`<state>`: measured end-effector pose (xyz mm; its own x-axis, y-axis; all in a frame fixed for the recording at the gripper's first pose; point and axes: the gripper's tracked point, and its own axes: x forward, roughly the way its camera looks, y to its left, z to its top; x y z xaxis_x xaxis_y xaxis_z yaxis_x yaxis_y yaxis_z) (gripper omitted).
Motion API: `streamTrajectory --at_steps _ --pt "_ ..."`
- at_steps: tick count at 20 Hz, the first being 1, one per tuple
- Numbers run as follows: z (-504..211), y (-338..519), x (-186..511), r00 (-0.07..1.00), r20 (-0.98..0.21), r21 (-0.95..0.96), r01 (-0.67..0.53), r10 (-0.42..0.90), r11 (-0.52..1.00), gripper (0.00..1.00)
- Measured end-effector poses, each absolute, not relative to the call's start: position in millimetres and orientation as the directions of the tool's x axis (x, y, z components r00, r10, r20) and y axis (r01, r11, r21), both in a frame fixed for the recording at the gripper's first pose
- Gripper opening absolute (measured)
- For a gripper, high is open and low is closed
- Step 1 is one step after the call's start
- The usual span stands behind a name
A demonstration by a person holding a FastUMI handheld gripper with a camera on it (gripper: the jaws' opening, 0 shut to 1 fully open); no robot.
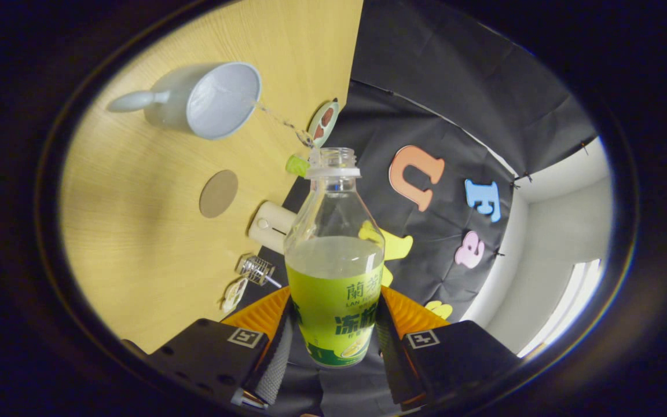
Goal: Take the bottle from table, then pour the juice into the cup, finally place the bottle on the coaster
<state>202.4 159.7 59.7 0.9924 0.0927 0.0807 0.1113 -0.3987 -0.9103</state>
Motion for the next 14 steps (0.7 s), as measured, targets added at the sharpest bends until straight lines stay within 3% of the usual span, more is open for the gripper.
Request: streamTrajectory --at_steps 14 --pt "79.4 167.7 198.5 0.987 0.118 -0.86 0.156 0.109 -0.486 0.75"
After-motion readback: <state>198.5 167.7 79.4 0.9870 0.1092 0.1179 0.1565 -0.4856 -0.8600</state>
